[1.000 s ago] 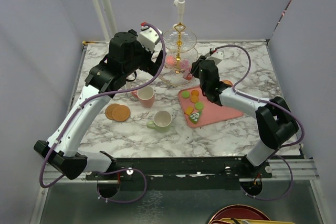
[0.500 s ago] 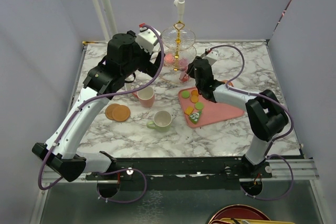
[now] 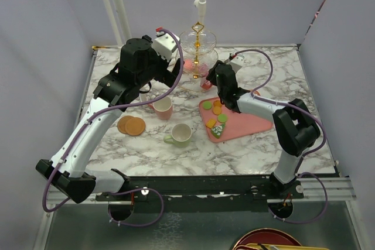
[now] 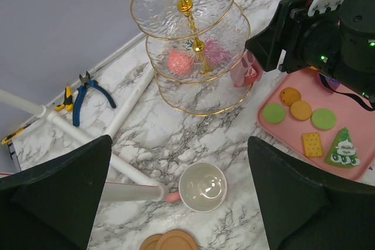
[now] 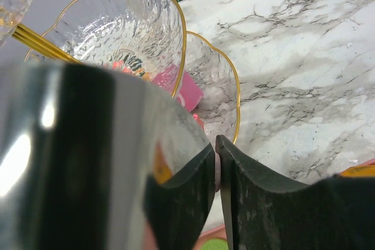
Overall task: Serve the afternoon tea
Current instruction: Place the desert on the desert table.
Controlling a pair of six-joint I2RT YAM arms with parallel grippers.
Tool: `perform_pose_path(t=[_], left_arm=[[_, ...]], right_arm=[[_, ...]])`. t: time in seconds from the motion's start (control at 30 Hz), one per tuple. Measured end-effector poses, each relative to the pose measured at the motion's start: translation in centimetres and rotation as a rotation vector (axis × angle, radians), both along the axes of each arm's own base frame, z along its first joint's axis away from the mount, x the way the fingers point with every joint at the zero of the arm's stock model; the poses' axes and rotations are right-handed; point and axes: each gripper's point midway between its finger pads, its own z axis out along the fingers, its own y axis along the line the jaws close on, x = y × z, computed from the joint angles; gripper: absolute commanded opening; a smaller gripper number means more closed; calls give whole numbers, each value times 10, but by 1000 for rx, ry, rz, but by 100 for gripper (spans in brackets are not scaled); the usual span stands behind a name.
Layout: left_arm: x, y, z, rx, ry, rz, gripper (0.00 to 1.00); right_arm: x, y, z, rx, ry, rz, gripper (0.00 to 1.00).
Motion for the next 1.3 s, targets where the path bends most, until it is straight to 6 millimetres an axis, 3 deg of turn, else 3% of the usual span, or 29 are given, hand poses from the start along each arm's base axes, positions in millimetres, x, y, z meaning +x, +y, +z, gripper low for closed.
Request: perform_pose_path(t=[0.57, 1.07, 1.3], left_arm=[[0, 0, 0, 0, 0, 0, 99], [0, 0, 0, 0, 0, 0, 99], [0, 0, 0, 0, 0, 0, 99]], right_arm=[[3, -6, 1, 1, -5, -17, 58], [1, -40, 9, -43, -16, -74, 62], [1, -45, 11, -64, -20, -69, 63]])
